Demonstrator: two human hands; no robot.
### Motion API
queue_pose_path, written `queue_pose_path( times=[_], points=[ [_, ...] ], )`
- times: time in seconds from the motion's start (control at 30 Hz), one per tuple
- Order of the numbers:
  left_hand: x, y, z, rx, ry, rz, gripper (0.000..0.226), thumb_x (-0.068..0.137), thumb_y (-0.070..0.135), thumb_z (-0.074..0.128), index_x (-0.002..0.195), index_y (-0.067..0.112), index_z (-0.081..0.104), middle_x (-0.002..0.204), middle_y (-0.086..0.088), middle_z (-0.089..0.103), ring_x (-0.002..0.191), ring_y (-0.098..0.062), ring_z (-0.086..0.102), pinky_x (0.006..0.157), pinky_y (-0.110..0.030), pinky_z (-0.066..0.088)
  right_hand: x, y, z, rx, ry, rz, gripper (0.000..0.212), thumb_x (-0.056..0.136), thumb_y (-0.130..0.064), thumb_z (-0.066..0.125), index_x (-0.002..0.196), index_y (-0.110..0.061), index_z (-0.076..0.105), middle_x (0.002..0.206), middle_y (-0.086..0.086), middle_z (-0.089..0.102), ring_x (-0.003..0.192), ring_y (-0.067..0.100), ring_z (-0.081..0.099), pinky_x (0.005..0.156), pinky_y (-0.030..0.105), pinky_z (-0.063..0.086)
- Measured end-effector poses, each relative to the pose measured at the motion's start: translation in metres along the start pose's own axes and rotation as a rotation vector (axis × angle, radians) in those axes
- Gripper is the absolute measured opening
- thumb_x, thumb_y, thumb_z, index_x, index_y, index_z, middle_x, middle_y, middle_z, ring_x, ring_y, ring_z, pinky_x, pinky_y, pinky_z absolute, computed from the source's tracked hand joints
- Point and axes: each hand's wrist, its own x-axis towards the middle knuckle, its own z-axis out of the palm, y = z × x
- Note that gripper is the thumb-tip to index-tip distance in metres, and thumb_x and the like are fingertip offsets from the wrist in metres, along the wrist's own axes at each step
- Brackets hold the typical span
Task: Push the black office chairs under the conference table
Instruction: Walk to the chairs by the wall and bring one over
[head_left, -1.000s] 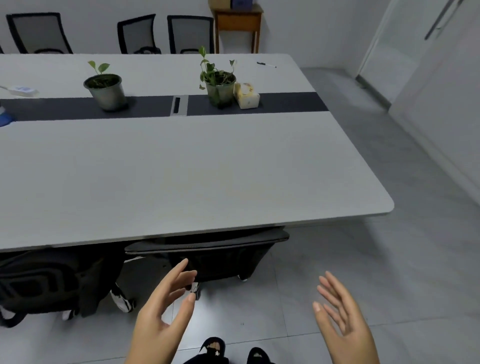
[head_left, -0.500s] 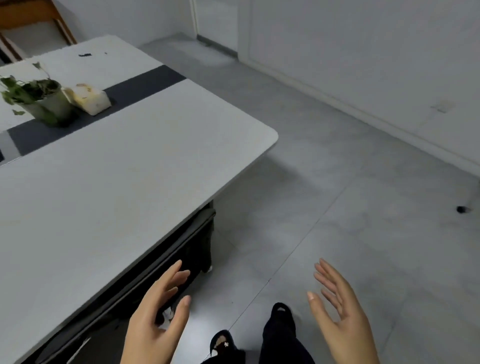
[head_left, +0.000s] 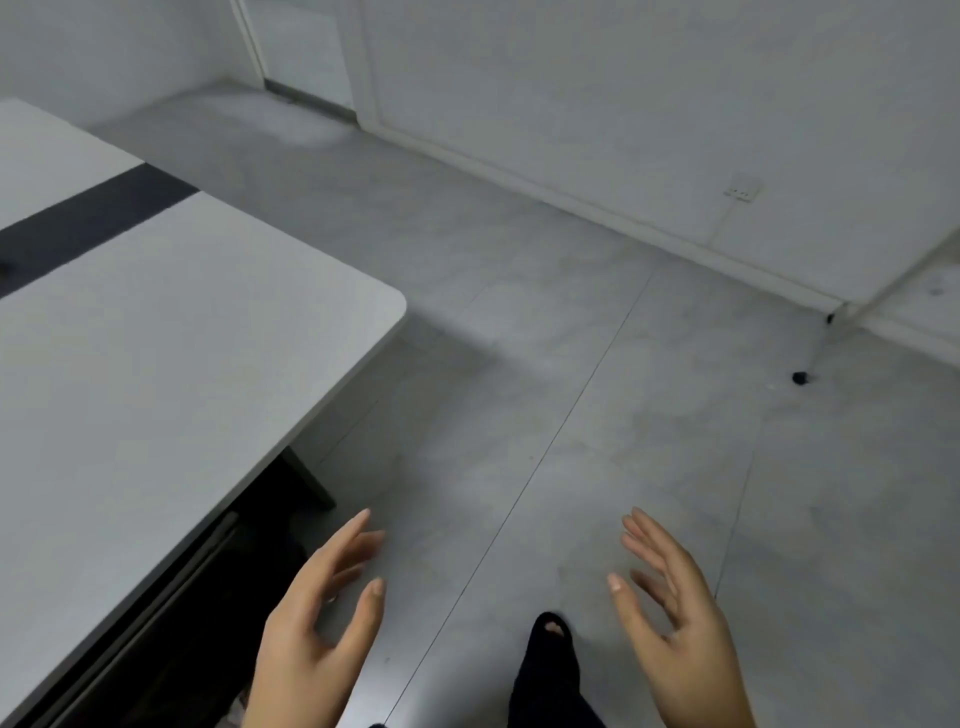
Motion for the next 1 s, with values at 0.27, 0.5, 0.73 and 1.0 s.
queue_pose_path(
  times=[0.27,0.5,0.73,1.0],
  points=[
    [0.068,0.045,0.104,-0.006,-0.004,0.006,0.035,0.075,0.042,0.051,0.108,0.051,0.056,0.109,0.024,0.063,0.1,0.002,0.061,0.082,-0.004,0.044,0.107,0.014,-0.071,-0.011,-0.078,-0.042,0.059,0.08,-0.005,0.065,0.115,-0.05,0.05,0.116,-0.03,0.057,0.115,-0.001,0.053,0.088,0.009,0.044],
    [0.143,0.05,0.147,0.022,-0.009,-0.009,0.035,0.077,0.041,0.05,0.111,0.04,0.058,0.112,0.018,0.063,0.104,-0.003,0.06,0.086,-0.007,0.044,0.195,0.031,-0.082,-0.028,-0.09,-0.057,0.05,0.073,-0.02,0.06,0.114,-0.047,0.051,0.115,-0.029,0.056,0.113,-0.001,0.053,0.086,0.007,0.043],
    [0.272,0.037,0.18,0.013,0.017,-0.032,0.035,0.076,0.044,0.05,0.11,0.044,0.057,0.112,0.02,0.062,0.103,-0.002,0.061,0.086,-0.005,0.043,0.329,0.037,-0.058,-0.068,-0.124,-0.093,0.051,0.074,-0.023,0.059,0.113,-0.056,0.049,0.118,-0.029,0.054,0.114,-0.002,0.052,0.086,0.007,0.042],
    [0.444,0.046,0.178,0.024,0.076,0.008,0.033,0.076,0.043,0.052,0.108,0.047,0.057,0.112,0.02,0.063,0.099,-0.003,0.063,0.085,-0.007,0.044,0.505,0.003,-0.01,-0.058,-0.192,-0.161,0.042,0.081,-0.022,0.064,0.113,-0.047,0.053,0.117,-0.024,0.055,0.113,0.0,0.053,0.086,0.007,0.042]
  ],
)
